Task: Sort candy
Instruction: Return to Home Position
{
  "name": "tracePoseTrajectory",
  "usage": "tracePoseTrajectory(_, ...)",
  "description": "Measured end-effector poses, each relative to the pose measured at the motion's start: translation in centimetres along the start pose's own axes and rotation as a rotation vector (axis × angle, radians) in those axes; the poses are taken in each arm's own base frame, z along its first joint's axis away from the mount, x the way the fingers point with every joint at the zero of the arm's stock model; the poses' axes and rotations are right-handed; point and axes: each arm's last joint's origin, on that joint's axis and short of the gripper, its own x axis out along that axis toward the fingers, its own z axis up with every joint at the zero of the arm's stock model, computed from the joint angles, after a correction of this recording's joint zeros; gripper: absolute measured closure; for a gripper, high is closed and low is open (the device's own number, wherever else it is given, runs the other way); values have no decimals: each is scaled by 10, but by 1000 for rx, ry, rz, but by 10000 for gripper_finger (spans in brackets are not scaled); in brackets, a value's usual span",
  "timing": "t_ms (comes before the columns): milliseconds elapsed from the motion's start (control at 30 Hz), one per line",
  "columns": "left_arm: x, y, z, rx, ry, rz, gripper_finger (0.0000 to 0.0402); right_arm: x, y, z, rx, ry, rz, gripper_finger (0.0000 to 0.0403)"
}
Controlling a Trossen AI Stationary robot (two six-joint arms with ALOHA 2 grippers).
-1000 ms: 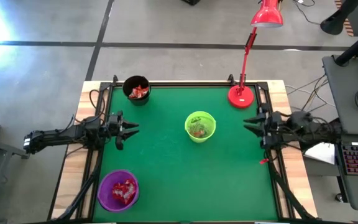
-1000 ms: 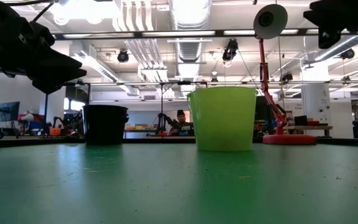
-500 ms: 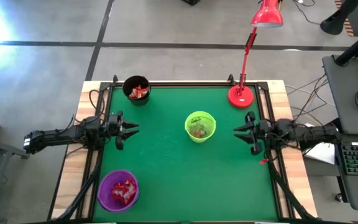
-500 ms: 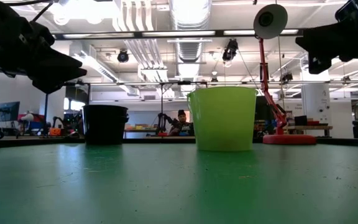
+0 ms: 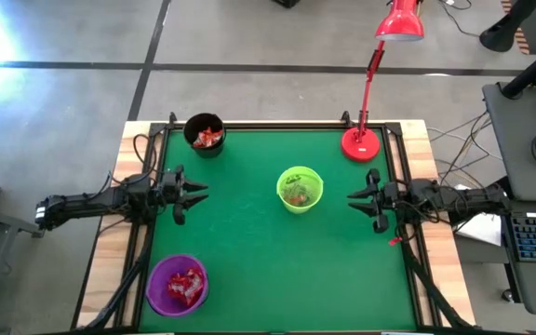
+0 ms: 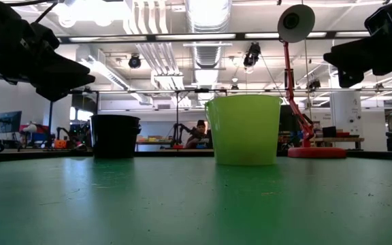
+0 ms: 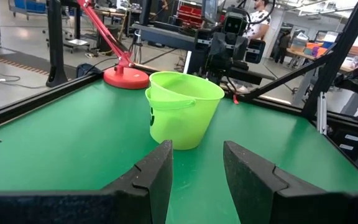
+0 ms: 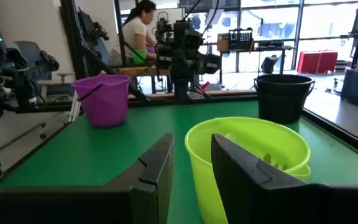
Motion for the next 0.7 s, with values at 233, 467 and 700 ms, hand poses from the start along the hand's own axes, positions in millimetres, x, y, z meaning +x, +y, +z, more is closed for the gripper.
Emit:
tracePoseTrajectory(233,0,0,0,-4,0,-1,276,1,0,-1,8,15,-1,303)
tracePoseTrajectory(467,0,0,0,-4,0,-2,276,1,0,-2,7,20,-1,303)
tracePoseTrajectory(700,0,0,0,-5,0,-2,276,1,0,-2,7,20,-1,303)
